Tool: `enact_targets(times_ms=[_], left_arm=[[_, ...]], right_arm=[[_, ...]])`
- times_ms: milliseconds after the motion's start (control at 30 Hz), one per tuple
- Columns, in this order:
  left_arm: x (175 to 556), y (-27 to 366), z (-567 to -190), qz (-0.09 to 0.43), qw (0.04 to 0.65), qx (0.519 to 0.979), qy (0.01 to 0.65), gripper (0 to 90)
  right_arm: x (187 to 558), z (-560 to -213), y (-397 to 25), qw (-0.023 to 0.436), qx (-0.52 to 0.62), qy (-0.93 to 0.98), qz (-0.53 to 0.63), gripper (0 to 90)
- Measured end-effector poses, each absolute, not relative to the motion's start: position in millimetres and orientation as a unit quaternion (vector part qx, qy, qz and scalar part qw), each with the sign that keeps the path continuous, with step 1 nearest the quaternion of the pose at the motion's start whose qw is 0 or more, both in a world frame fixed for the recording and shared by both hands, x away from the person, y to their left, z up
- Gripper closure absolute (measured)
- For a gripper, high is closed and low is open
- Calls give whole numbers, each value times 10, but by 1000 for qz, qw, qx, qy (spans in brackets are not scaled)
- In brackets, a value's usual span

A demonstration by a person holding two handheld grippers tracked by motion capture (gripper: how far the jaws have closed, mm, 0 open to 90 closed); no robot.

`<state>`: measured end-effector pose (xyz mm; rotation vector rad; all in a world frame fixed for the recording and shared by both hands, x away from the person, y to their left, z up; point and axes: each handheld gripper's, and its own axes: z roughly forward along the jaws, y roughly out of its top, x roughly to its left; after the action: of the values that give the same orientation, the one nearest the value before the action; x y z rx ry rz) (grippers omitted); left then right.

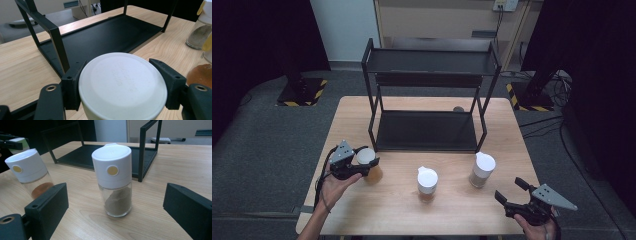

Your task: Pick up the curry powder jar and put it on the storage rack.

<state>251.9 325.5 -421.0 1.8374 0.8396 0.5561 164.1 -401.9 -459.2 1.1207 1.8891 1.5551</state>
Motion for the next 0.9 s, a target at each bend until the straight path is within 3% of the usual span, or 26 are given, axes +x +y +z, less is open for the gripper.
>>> enact_targets(times_ms=[900], left_arm=[[2815,2941,-3964,206,514,776,302,319]], right_arm=[[1644,-4594,-4021,223,404,685,564,66]])
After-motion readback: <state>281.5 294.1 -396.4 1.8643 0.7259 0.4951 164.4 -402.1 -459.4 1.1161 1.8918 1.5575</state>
